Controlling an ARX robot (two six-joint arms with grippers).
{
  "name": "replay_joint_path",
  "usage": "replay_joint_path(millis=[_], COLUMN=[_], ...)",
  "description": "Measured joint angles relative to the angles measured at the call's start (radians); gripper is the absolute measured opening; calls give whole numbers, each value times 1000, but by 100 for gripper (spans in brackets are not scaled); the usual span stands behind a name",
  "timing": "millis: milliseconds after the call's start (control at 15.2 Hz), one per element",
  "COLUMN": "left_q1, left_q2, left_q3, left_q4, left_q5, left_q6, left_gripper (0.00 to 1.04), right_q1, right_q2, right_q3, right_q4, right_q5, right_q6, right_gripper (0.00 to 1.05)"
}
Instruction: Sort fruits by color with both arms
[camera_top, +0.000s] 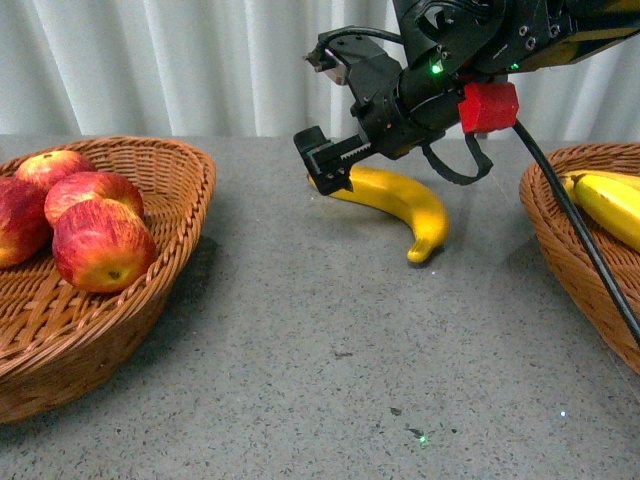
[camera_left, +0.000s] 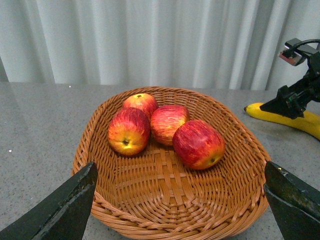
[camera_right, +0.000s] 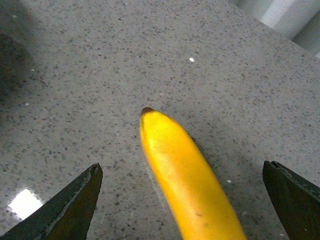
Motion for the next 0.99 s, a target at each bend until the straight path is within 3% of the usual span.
replay_joint_path(millis=[330,528,660,858,990], left_q1=[0,0,0,0,0], left_q2=[0,0,0,0,0], left_q3=[0,0,0,0,0], left_q4=[0,0,0,0,0], left_q5=[0,0,0,0,0], left_q6=[0,0,0,0,0], left_gripper=[98,98,98,98,98], right_q1=[-32,-29,-23,-17,-26], right_q2=[41,51,51,51,50], right_q3=[82,82,80,68,68], right_q4=[-227,-250,-248,-193,-140], right_q5=[46,62,71,61,12], right_q6=[-65,-70,-71,-50,6], right_gripper=[98,98,86,50,35])
